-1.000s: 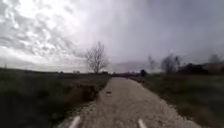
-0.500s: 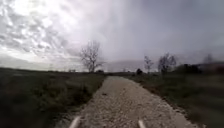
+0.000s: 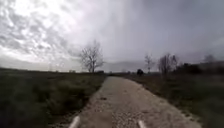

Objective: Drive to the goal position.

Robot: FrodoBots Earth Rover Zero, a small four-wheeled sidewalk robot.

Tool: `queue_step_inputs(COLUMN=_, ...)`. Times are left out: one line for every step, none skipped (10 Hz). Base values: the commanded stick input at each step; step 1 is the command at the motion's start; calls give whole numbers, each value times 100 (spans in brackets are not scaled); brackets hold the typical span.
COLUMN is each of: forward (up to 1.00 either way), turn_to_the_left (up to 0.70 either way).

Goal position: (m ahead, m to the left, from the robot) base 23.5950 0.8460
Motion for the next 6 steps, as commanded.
queue_step_inputs(forward=50, turn_to_the_left=0)
queue_step_inputs(forward=50, turn_to_the_left=0)
queue_step_inputs(forward=50, turn_to_the_left=0)
queue_step_inputs(forward=50, turn_to_the_left=0)
queue_step_inputs(forward=50, turn_to_the_left=0)
queue_step_inputs(forward=50, turn_to_the_left=0)
